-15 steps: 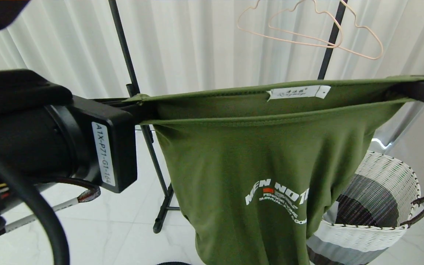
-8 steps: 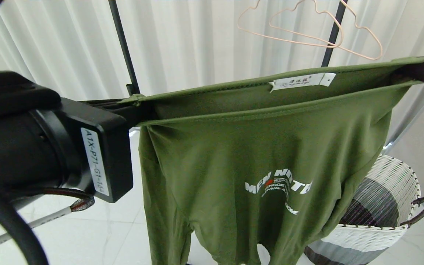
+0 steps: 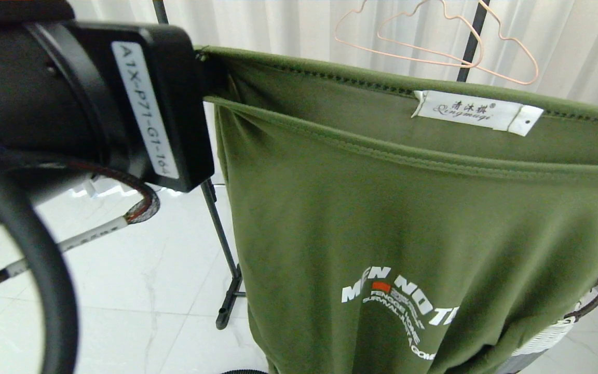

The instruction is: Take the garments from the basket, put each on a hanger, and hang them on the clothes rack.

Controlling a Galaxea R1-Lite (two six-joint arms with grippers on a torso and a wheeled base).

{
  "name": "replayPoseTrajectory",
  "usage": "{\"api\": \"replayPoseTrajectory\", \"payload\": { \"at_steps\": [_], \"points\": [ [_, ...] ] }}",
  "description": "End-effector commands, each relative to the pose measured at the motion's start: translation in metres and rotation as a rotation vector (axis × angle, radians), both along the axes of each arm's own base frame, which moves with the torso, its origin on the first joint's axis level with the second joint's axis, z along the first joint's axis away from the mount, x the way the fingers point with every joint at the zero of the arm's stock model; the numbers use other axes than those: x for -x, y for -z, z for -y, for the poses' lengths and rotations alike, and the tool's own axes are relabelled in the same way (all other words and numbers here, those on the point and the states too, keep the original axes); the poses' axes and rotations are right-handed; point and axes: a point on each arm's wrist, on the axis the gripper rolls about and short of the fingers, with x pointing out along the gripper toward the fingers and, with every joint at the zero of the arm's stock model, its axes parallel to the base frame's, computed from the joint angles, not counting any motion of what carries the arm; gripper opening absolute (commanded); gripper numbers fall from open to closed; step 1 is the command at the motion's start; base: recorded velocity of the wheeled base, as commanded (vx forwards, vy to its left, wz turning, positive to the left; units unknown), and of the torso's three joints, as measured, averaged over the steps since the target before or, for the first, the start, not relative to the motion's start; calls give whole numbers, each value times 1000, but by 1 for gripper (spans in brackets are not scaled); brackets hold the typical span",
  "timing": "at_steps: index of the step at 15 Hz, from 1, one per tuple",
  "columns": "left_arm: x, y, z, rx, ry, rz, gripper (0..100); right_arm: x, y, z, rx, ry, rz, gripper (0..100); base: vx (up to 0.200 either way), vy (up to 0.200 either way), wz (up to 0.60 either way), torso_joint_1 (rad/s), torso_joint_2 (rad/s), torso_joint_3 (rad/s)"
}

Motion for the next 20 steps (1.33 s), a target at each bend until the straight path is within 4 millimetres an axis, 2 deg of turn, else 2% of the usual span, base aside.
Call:
{"api": "replayPoseTrajectory", "payload": {
  "at_steps": [1, 4, 7, 9, 11, 14, 15, 18, 20],
  "points": [
    [-10, 4, 9, -13, -27, -3, 0, 15, 6, 4, 41, -143, -19, 0, 0, 0, 0, 0, 0, 0],
    [-16, -1, 4, 1, -58, 4, 0, 19, 13, -2, 75, -207, -31, 0, 0, 0, 0, 0, 0, 0],
    [-12, -4, -4, 24, -56, 9, 0, 18, 15, -2, 79, -202, -32, 0, 0, 0, 0, 0, 0, 0],
    [-10, -7, -7, 32, -56, 13, 0, 17, 13, -2, 78, -171, -27, 0, 0, 0, 0, 0, 0, 0],
    [-1, -10, -17, 27, -37, 10, 0, 6, 8, -7, 66, -17, -5, 0, 0, 0, 0, 0, 0, 0],
    [13, -8, -30, -31, 12, -15, 0, -12, 0, -24, 18, 106, 22, 0, 0, 0, 0, 0, 0, 0],
    [23, -5, -33, -56, 59, -32, 0, -26, -4, -39, -27, 159, 46, 0, 0, 0, 0, 0, 0, 0],
    [44, 5, -35, -114, 185, -48, 0, -43, -10, -70, -112, 167, 92, 0, 0, 0, 0, 0, 0, 0],
    [59, 17, -37, -146, 278, -49, 0, -49, -12, -80, -112, 160, 120, 0, 0, 0, 0, 0, 0, 0]
  ]
}}
